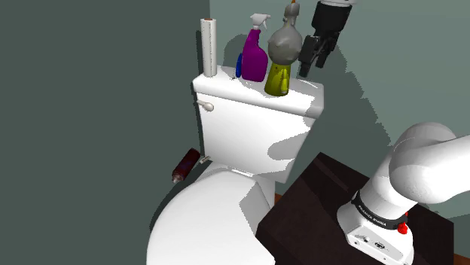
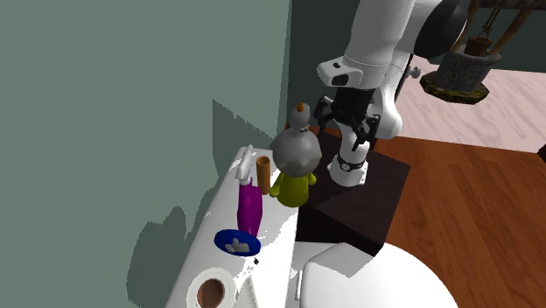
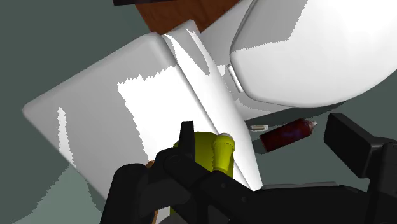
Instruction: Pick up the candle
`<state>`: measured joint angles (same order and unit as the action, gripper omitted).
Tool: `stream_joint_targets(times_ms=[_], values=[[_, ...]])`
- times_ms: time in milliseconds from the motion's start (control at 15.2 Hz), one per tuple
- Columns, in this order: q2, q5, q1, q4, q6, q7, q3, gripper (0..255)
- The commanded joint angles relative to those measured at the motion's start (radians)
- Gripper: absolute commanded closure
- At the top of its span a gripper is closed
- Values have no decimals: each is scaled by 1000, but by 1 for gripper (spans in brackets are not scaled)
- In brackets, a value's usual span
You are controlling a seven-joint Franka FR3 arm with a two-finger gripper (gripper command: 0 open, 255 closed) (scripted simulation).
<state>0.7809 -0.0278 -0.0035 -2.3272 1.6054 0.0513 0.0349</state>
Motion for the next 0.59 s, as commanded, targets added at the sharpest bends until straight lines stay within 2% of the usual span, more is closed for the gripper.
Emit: stream_joint_targets(times_ms=[0,528], values=[[0,0,0,0,0,0,0,0],[-291,-22,0,438,-199,-118,-56,0]])
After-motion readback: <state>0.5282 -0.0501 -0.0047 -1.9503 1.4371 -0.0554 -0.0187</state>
